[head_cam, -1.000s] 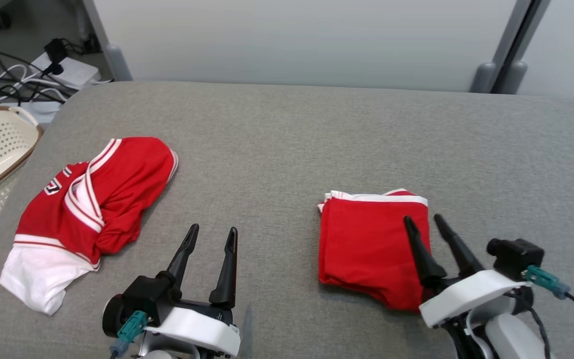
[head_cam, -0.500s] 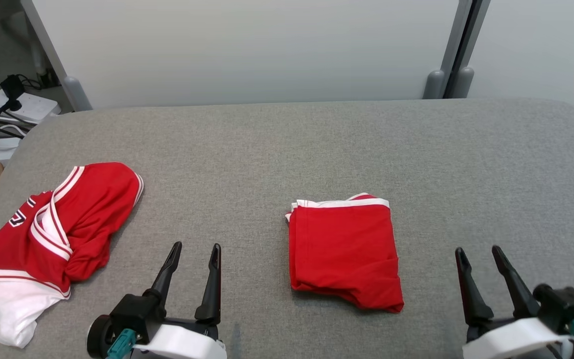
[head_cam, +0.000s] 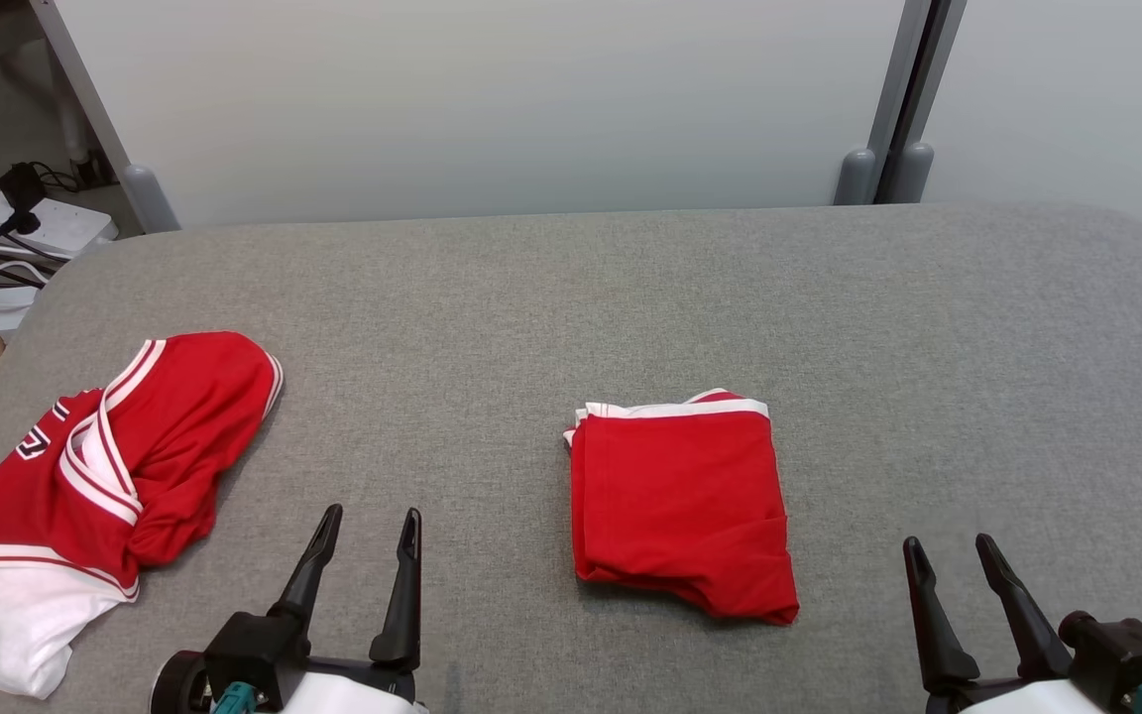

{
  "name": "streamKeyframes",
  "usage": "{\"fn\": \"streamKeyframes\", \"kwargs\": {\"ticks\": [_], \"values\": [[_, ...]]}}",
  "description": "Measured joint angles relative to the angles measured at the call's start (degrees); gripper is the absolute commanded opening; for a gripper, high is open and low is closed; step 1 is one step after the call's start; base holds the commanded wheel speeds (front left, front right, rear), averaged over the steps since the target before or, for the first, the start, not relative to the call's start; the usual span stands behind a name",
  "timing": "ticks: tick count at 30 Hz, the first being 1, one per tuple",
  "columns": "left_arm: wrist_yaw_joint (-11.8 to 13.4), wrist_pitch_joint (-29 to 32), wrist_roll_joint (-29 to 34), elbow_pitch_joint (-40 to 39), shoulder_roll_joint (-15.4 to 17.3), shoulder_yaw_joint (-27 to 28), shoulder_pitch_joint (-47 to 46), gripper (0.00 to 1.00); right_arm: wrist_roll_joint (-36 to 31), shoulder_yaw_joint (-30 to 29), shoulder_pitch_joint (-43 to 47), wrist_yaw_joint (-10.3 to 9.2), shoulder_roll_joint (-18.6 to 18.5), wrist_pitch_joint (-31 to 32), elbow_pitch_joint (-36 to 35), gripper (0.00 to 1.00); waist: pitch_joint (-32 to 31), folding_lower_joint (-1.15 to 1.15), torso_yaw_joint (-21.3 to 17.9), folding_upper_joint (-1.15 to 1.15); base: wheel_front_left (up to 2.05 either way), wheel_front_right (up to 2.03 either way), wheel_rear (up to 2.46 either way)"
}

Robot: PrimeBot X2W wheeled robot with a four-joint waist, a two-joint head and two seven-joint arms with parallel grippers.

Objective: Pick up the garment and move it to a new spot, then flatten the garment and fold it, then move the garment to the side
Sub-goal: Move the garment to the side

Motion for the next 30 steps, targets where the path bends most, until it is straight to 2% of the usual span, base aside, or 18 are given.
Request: {"fn": "streamKeyframes", "kwargs": {"ticks": [7, 14, 18, 23, 26, 27, 30], "values": [[-0.02, 0.0, 0.45, -0.08, 0.0, 0.46, 0.42, 1.0, 0.11, 0.03, 0.65, 0.0, 0.47, 0.0, 0.0, 1.0, -0.17, 0.0, 0.19, 0.0, 0.0, 0.0, 0.0], [-0.02, 0.0, 0.46, -0.04, 0.0, 0.42, 0.91, 1.0, 5.21, 0.93, 0.26, 0.0, 0.93, 0.0, 1.45, 1.0, -0.14, 0.0, 0.5, 0.0, 0.0, 0.0, 0.0], [-0.02, 0.0, 1.31, 0.02, 0.02, 0.1, 0.9, 1.0, 10.36, 2.88, -3.82, 0.0, 1.11, 0.0, 7.75, 1.0, 0.4, 0.0, 0.56, 0.0, 0.0, 0.0, 0.0], [-0.02, 0.01, 1.37, 0.25, 0.02, -1.31, 0.77, 1.0, 19.26, 7.65, -13.45, 0.0, 0.94, 0.31, 17.79, 1.0, 1.26, 0.0, 1.53, 0.0, 0.0, 0.0, 0.0], [-0.03, 0.01, 1.37, 0.4, 0.02, -1.78, 0.63, 1.0, 22.19, 9.49, -17.15, 0.0, -0.09, 1.77, 21.02, 1.0, 1.61, 0.0, 2.24, 0.0, 0.0, 0.0, 0.0], [-0.03, 0.01, 1.37, 0.51, 0.02, -2.02, 0.36, 1.0, 25.36, 10.79, -19.99, 0.0, -0.99, 3.83, 24.08, 1.0, 2.03, 0.0, 2.98, 0.0, 0.0, 0.0, 0.0], [-0.04, 0.01, 1.47, 0.55, 0.04, -2.57, -0.46, 1.0, 27.66, 13.36, -23.37, 0.0, -2.88, 7.36, 28.98, 1.0, 2.95, 0.0, 4.15, 0.0, 0.0, 0.0, 0.0]]}}
